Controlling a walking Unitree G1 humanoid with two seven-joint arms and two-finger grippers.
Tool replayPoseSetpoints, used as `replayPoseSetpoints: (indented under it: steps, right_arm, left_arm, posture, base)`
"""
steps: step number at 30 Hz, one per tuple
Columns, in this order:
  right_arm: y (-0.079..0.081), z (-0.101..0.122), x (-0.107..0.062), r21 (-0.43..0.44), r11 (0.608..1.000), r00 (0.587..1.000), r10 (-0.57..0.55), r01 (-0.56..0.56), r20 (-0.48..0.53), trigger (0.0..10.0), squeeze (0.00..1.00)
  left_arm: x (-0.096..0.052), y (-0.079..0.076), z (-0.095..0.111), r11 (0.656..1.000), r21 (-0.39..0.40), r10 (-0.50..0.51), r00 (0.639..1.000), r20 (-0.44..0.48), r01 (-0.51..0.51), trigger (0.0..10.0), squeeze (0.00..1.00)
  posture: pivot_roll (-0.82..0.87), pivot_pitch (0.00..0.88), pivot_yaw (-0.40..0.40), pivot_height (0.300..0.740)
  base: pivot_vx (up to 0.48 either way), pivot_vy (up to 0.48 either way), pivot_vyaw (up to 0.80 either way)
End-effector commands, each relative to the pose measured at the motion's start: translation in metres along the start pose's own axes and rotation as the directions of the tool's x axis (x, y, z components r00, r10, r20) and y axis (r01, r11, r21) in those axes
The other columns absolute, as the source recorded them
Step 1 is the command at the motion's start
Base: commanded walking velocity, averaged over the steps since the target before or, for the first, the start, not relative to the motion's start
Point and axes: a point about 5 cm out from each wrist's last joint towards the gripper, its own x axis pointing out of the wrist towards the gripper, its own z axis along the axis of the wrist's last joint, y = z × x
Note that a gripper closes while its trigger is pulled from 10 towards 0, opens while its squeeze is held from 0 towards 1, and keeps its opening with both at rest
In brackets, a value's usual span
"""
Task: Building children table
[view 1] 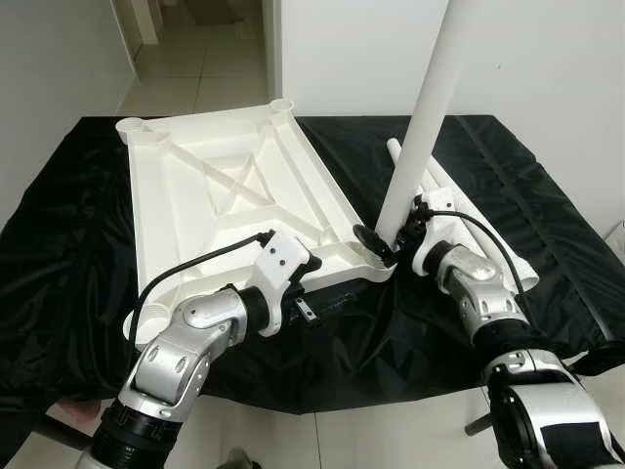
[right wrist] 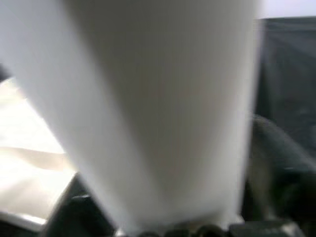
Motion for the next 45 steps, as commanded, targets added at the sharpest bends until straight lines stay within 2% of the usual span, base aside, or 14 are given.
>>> replayPoseSetpoints:
  steps: [1, 15, 19, 21, 23, 25, 27, 29, 31, 34, 36, 39, 40, 45]
  right_arm:
    - [0.003, -0.002, 0.002, 0.019, 0.999, 1.000, 0.030, -0.030, 0.001, 0.0, 0.00]
    - [0.013, -0.010, 0.000, 0.104, 0.995, 0.999, 0.002, -0.008, 0.054, 0.0, 0.00]
    - [0.027, -0.014, 0.001, 0.127, 0.990, 0.995, -0.069, 0.061, 0.066, 0.0, 0.00]
    - [0.030, -0.013, 0.002, 0.126, 0.989, 0.993, -0.092, 0.082, 0.073, 0.0, 0.00]
    - [0.034, -0.009, 0.004, 0.166, 0.969, 0.977, -0.197, 0.182, 0.081, 0.0, 0.00]
    - [0.034, -0.008, 0.005, 0.183, 0.957, 0.967, -0.242, 0.225, 0.076, 0.0, 0.00]
    - [0.034, -0.008, 0.005, 0.183, 0.957, 0.967, -0.242, 0.225, 0.076, 0.0, 0.00]
    - [0.035, -0.008, 0.005, 0.207, 0.925, 0.941, -0.334, 0.318, 0.048, 0.0, 0.00]
    - [0.037, -0.006, 0.003, 0.173, 0.889, 0.898, -0.438, 0.425, 0.043, 0.0, 0.00]
    - [0.038, -0.005, 0.002, 0.160, 0.874, 0.881, -0.471, 0.458, 0.047, 0.0, 0.00]
    - [0.043, -0.004, -0.002, 0.126, 0.822, 0.825, -0.564, 0.556, 0.042, 0.0, 0.00]
    - [0.045, -0.004, -0.004, 0.113, 0.800, 0.802, -0.596, 0.589, 0.037, 0.0, 0.00]
    - [0.049, -0.003, -0.006, 0.105, 0.766, 0.768, -0.640, 0.634, 0.034, 0.0, 0.00]
    - [0.058, 0.000, -0.008, 0.122, 0.730, 0.733, -0.679, 0.672, 0.031, 0.0, 0.00]
  left_arm:
    - [0.000, 0.002, -0.001, 0.999, 0.006, 0.041, 0.999, -0.013, -0.041, 10.0, 0.00]
    - [-0.001, 0.005, 0.002, 0.999, 0.011, 0.043, 0.999, -0.008, -0.043, 10.0, 0.00]
    - [-0.001, 0.004, 0.002, 0.999, 0.015, 0.040, 0.999, -0.008, -0.040, 10.0, 0.00]
    - [-0.001, 0.004, 0.002, 0.999, 0.014, 0.039, 0.999, -0.008, -0.039, 10.0, 0.00]
    - [-0.001, 0.004, 0.001, 0.999, 0.013, 0.035, 0.999, -0.009, -0.035, 10.0, 0.00]
    - [0.000, 0.003, 0.001, 0.999, 0.012, 0.033, 0.999, -0.009, -0.033, 10.0, 0.00]
    - [0.000, 0.003, 0.001, 0.999, 0.012, 0.033, 0.999, -0.009, -0.033, 10.0, 0.00]
    - [0.000, 0.003, 0.001, 0.999, 0.012, 0.030, 0.999, -0.009, -0.030, 10.0, 0.00]
    - [0.000, 0.003, 0.001, 1.000, 0.011, 0.028, 1.000, -0.010, -0.028, 10.0, 0.00]
    - [0.000, 0.003, 0.001, 1.000, 0.010, 0.027, 1.000, -0.010, -0.027, 10.0, 0.00]
    - [0.001, 0.002, 0.000, 1.000, 0.010, 0.021, 1.000, -0.010, -0.021, 10.0, 0.00]
    - [0.001, 0.001, 0.000, 1.000, 0.010, 0.019, 1.000, -0.010, -0.019, 10.0, 0.00]
    - [0.002, 0.001, 0.001, 1.000, 0.011, 0.017, 1.000, -0.008, -0.017, 10.0, 0.00]
    - [0.004, 0.001, 0.001, 1.000, 0.012, 0.013, 1.000, -0.005, -0.013, 10.0, 0.00]
  posture:
    - [-0.02, 0.041, -0.005, 0.740]
    - [-0.02, 0.041, -0.004, 0.740]
    - [-0.02, 0.044, -0.001, 0.740]
    - [-0.02, 0.044, -0.001, 0.740]
    - [-0.03, 0.047, 0.003, 0.740]
    - [-0.03, 0.048, 0.002, 0.740]
    - [-0.03, 0.048, 0.002, 0.740]
    - [-0.03, 0.047, 0.003, 0.740]
    - [-0.03, 0.043, 0.003, 0.740]
    - [-0.03, 0.043, 0.003, 0.740]
    - [-0.04, 0.037, 0.001, 0.740]
    - [-0.04, 0.037, 0.001, 0.740]
    - [-0.04, 0.032, -0.003, 0.740]
    - [-0.04, 0.025, -0.007, 0.740]
  base:
    - [0.000, 0.000, 0.00]
    - [0.000, 0.000, 0.00]
    - [0.000, 0.000, 0.00]
    - [0.000, 0.000, 0.00]
    - [0.000, 0.000, 0.00]
    - [0.000, 0.000, 0.00]
    - [0.000, 0.000, 0.00]
    - [0.000, 0.000, 0.00]
    - [0.000, 0.000, 0.00]
    - [0.000, 0.000, 0.00]
    - [0.000, 0.000, 0.00]
    - [0.000, 0.000, 0.00]
    - [0.000, 0.000, 0.00]
    - [0.000, 0.000, 0.00]
